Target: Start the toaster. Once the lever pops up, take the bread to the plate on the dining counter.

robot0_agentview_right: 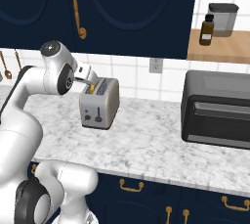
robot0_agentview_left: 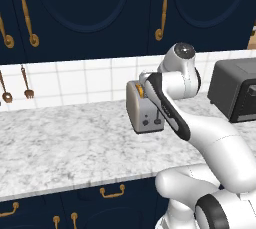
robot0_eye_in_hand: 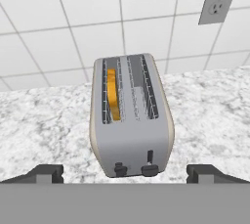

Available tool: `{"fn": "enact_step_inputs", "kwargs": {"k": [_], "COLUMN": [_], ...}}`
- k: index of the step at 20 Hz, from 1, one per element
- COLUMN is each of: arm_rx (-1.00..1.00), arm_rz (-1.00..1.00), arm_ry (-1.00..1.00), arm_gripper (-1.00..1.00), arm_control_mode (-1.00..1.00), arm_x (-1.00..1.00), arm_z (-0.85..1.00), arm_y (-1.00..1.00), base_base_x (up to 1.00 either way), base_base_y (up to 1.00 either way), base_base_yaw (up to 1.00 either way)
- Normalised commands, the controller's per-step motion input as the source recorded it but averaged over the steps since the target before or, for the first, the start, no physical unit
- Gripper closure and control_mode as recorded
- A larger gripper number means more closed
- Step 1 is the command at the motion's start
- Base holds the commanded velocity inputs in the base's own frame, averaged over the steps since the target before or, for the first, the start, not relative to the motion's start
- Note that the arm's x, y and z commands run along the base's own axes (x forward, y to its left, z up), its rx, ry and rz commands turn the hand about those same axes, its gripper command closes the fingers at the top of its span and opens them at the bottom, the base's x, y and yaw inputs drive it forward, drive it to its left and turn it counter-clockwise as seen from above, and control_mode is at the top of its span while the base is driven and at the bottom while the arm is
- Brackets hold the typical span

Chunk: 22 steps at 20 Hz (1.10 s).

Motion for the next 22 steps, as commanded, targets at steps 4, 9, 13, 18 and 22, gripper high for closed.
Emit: {"fn": "enact_step_inputs", "kwargs": {"k": [4, 9, 13, 18, 22], "arm_rx": [0.0, 0.0, 0.0, 0.0, 0.0], "arm_rz": [0.0, 0.0, 0.0, 0.0, 0.0], "arm_ry": [0.0, 0.0, 0.0, 0.0, 0.0], "arm_gripper": [-1.0, -1.0, -1.0, -1.0, -1.0], "arm_control_mode": [-1.0, -1.0, -1.0, -1.0, -1.0], "arm_x": [0.0, 0.0, 0.0, 0.0, 0.0], "arm_z": [0.0, 0.0, 0.0, 0.0, 0.0], "arm_y": [0.0, 0.0, 0.0, 0.0, 0.0], "base_base_x": [0.0, 0.0, 0.0, 0.0, 0.0], "base_base_y": [0.0, 0.0, 0.0, 0.0, 0.0], "base_base_yaw": [0.0, 0.0, 0.0, 0.0, 0.0]}}
